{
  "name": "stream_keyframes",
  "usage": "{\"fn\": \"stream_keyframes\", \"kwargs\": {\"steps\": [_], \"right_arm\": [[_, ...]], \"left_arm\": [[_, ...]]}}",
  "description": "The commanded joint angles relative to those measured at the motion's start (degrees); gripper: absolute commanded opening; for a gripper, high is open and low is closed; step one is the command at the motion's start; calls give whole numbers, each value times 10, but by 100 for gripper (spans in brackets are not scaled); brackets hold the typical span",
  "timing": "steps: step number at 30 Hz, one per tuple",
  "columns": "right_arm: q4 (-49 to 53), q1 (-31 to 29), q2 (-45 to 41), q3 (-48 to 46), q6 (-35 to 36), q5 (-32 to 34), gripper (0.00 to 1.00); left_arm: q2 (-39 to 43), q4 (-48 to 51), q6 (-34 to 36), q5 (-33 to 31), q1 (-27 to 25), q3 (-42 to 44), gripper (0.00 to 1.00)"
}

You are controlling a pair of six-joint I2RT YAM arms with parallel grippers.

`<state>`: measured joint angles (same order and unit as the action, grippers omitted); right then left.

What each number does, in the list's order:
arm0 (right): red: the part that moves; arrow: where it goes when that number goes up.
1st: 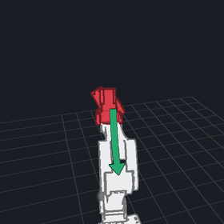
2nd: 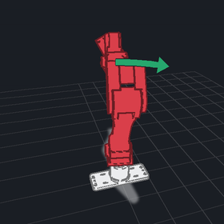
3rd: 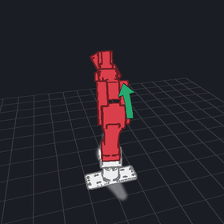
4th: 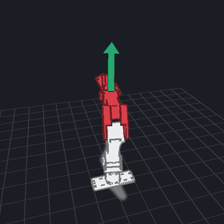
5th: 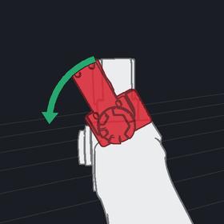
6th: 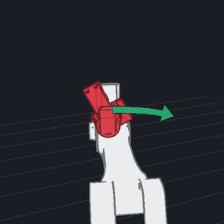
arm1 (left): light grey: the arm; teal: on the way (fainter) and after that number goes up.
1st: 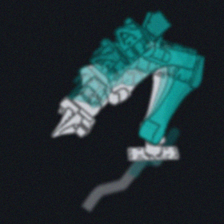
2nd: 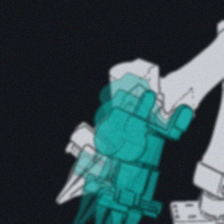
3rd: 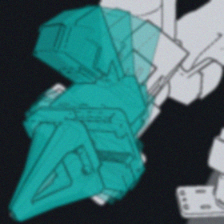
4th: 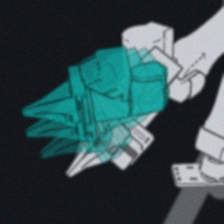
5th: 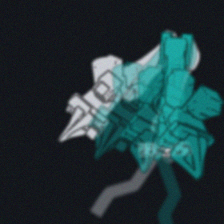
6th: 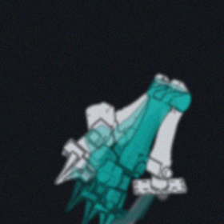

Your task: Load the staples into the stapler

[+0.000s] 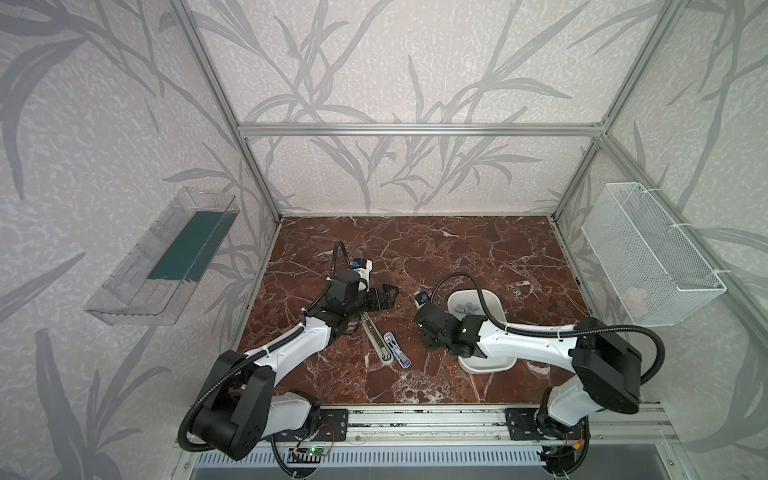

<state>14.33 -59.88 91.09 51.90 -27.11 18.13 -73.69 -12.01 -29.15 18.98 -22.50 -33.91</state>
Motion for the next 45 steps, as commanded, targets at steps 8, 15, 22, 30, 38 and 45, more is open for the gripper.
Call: {"fn": "stream_keyframes", "kwargs": {"steps": [8, 15, 22, 30, 38, 45], "right_arm": [[-1, -10, 14, 18, -34, 20, 7], [29, -9, 43, 46, -44, 40, 7], [34, -9, 58, 57, -42, 46, 6], [32, -8, 64, 59, -38, 44, 6], [25, -5, 85, 58, -35, 40, 6], [26, -1, 83, 59, -31, 44, 6]], "left_arm": [[3, -43, -3, 9, 1, 20, 99], [15, -49, 3, 13, 1, 24, 99], [23, -63, 12, 18, 1, 31, 99], [36, -85, 20, 20, 1, 42, 99], [49, -91, 26, 17, 1, 52, 99], [51, -101, 27, 16, 1, 55, 99]]}}
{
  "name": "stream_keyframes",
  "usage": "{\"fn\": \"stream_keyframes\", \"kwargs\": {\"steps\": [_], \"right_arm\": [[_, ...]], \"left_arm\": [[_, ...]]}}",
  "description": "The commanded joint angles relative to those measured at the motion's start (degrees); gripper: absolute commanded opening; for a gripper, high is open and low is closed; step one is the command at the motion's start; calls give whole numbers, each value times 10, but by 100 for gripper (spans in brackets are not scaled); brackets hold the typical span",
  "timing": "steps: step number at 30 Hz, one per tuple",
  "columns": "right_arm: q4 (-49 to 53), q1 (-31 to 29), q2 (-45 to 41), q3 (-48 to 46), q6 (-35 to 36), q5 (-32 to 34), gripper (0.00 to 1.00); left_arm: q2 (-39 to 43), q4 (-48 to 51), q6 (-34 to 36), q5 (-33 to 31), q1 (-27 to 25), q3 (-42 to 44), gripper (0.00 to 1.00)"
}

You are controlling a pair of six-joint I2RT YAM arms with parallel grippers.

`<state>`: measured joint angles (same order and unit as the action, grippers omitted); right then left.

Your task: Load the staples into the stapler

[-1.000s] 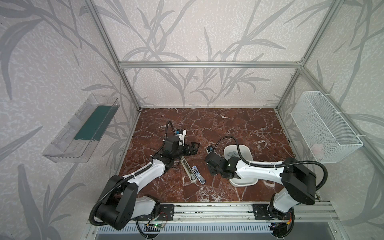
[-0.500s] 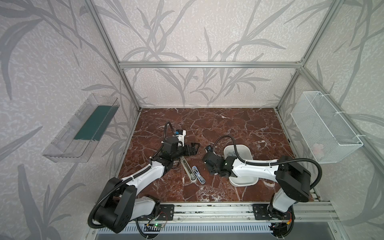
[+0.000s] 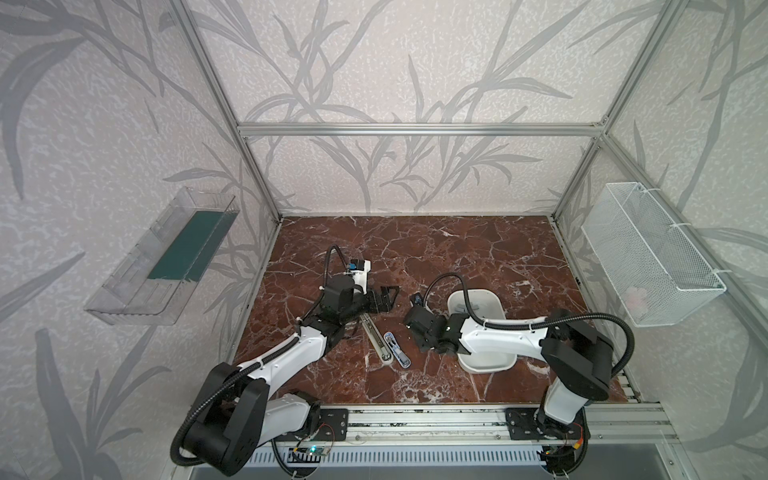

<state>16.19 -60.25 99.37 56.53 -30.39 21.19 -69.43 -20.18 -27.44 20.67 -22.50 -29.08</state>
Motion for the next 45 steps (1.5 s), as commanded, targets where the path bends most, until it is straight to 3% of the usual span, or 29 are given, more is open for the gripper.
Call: {"fn": "stream_keyframes", "kwargs": {"steps": [1, 13, 45], "right_arm": [[8, 3, -3, 12, 2, 13, 6], [-17, 3, -42, -5, 28, 15, 6], [-22, 11, 0, -11, 21, 6, 6]], "left_arm": [[7, -20, 11, 0, 1, 6, 99], [-4, -26, 12, 1, 0, 4, 99], [-11, -34, 11, 6, 1, 8, 99]]}}
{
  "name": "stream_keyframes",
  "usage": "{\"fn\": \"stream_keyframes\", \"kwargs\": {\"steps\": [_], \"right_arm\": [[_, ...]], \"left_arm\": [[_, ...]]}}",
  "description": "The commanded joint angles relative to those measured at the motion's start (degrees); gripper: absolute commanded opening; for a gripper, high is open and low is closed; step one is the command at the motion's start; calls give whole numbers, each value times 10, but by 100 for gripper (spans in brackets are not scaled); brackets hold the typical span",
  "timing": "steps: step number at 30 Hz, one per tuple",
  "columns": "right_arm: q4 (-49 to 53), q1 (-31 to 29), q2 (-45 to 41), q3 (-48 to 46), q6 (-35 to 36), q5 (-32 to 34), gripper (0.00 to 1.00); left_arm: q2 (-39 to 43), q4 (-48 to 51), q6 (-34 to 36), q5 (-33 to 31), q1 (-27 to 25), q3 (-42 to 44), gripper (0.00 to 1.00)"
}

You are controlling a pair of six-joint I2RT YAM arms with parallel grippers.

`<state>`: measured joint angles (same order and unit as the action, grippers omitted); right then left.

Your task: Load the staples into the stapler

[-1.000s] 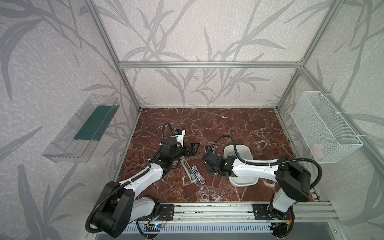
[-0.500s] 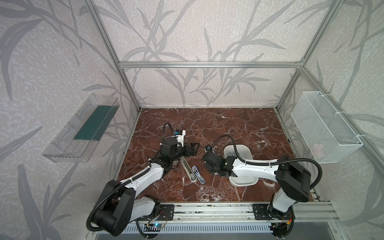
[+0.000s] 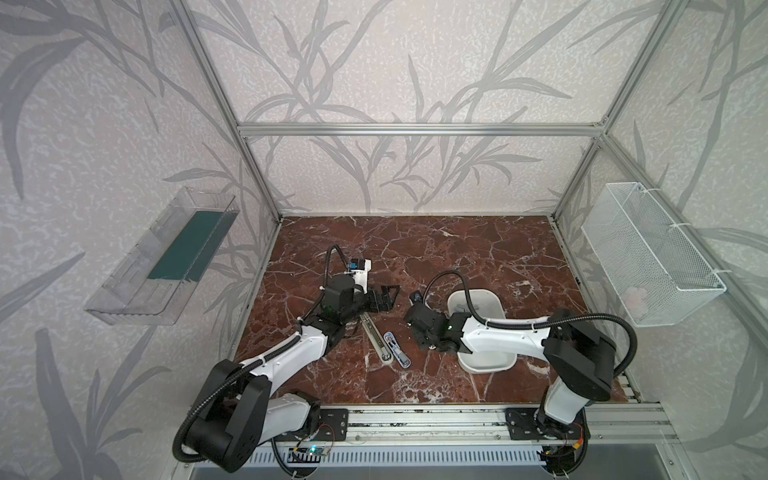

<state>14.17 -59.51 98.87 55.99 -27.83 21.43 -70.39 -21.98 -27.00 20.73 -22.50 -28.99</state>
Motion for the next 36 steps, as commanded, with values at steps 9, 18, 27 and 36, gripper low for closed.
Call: {"fn": "stream_keyframes", "kwargs": {"steps": [9, 18, 27, 36], "right_arm": [[0, 4, 4, -7, -6, 5, 6], [5, 3, -6, -24, -21, -9, 5], [22, -5, -38, -38, -40, -7, 5], [22, -7, -47, -51, -55, -12, 17]], "left_arm": [[4, -17, 9, 3, 1, 9, 99], [4, -21, 7, 6, 1, 14, 99], [11, -27, 7, 6, 0, 19, 99], [-13, -53, 25, 37, -21, 16, 99]]}}
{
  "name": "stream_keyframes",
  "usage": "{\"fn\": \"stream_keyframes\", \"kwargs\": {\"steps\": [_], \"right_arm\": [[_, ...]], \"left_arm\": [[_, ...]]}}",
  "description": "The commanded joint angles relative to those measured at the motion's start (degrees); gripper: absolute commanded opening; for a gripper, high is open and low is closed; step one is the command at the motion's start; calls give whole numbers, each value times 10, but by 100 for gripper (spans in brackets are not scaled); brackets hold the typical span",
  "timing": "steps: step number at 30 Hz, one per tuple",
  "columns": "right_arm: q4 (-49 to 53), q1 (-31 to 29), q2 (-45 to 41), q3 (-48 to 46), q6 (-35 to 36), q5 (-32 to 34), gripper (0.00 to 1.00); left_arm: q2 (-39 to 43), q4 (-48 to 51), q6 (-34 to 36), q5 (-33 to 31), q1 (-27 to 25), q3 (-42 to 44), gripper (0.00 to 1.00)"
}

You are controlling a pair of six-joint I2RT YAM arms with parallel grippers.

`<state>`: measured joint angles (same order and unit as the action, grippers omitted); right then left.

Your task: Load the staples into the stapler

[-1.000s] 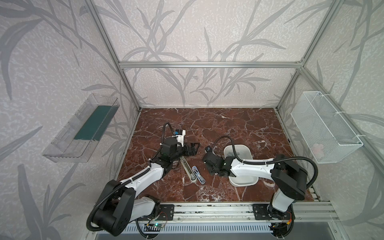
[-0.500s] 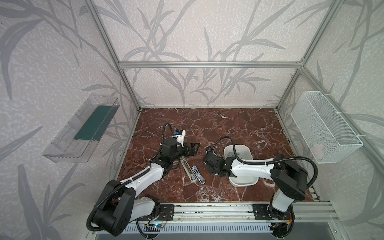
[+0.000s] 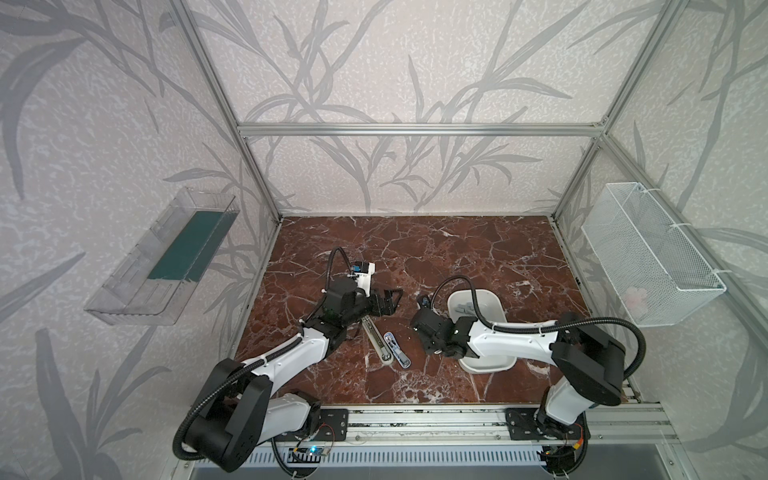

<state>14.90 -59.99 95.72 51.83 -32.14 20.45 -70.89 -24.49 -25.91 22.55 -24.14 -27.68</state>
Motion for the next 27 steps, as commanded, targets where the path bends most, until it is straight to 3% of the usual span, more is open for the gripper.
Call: {"fn": "stream_keyframes", "kwargs": {"steps": [1, 9, 16, 27], "right_arm": [[14, -3, -18, -10, -12, -3, 20], [19, -4, -48, -9, -3, 10, 28], [13, -3, -81, -18, 0, 31, 28], [38, 7, -18, 25, 0, 35, 26]], "left_arm": [[-11, -31, 15, 22, -5, 2, 99], [-54, -40, 34, 59, -26, -17, 97], [-129, -88, 3, 93, -40, -31, 92], [-215, -160, -37, 143, -46, -43, 90]]}}
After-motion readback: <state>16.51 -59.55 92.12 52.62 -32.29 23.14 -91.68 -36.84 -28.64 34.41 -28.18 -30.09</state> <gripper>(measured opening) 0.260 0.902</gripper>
